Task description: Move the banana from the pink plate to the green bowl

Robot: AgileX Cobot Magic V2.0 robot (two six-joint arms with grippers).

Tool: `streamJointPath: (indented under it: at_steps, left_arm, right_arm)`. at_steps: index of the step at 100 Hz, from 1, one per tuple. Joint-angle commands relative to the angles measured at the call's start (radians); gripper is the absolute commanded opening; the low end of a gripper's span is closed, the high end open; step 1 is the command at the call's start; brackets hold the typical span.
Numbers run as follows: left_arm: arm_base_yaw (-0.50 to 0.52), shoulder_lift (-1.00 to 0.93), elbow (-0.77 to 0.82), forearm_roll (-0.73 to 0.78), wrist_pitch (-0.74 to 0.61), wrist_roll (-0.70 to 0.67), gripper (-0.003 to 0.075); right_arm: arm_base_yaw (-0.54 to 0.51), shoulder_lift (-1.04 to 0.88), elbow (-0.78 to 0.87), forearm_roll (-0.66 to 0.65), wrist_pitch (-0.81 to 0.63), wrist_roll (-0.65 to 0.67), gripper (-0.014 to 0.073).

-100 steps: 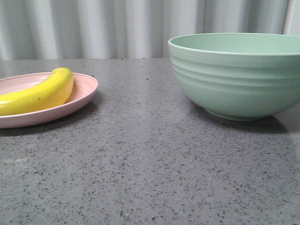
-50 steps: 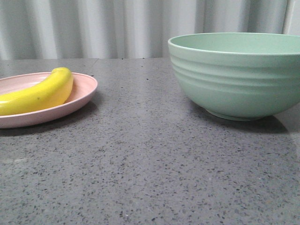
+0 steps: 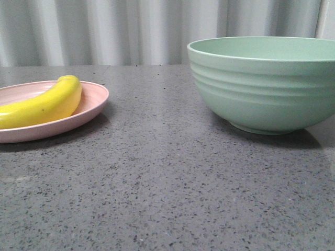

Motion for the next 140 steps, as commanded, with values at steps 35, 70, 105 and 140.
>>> streamJointPath:
  at_steps: [35, 70, 105, 140]
  left_arm:
    - [0.002, 0.13, -0.05, -0.011, -0.207, 0.0, 0.0293]
    - [-0.024, 0.212, -0.129, -0.018, -0.13, 0.0, 0.036]
    - [-0.265, 0.523, -0.312, -0.018, -0.077, 0.0, 0.0448]
    - [-0.524, 0.891, -0.537, -0.018, 0.072, 0.0, 0.0448]
  right_arm:
    - [-0.002, 0.236, -0.13, 0.01, -0.09, -0.008, -0.0072]
    - [-0.002, 0.236, -0.127, 0.01, -0.095, -0.008, -0.0072]
    - [-0.002, 0.236, -0.056, 0.01, -0.218, -0.008, -0.0072]
    - [-0.002, 0.236, -0.053, 0.01, -0.225, -0.008, -0.0072]
